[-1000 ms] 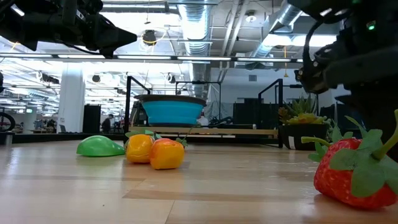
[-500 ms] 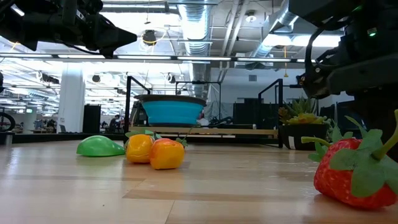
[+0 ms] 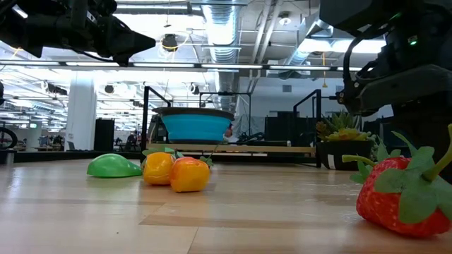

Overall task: Pick & Place Fruit
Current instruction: Put the apple into the basket

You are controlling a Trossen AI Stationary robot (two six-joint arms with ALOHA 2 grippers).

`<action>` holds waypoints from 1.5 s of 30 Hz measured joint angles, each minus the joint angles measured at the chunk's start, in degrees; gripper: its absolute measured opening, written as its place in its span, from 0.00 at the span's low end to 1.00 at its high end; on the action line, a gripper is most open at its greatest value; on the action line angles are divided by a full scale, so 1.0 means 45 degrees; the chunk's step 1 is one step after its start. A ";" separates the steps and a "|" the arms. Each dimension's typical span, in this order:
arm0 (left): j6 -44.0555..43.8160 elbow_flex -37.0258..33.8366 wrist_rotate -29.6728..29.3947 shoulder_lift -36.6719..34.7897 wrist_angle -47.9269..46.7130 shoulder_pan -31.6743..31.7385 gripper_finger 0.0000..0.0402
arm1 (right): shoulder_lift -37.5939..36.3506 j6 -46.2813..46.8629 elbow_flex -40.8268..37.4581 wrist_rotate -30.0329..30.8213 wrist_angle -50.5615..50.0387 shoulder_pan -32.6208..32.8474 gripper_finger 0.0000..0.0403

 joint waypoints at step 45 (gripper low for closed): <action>0.0001 0.0000 -0.0002 0.0004 -0.0001 0.0000 0.01 | 0.0060 -0.9156 0.1184 0.0497 0.0071 -0.1418 0.75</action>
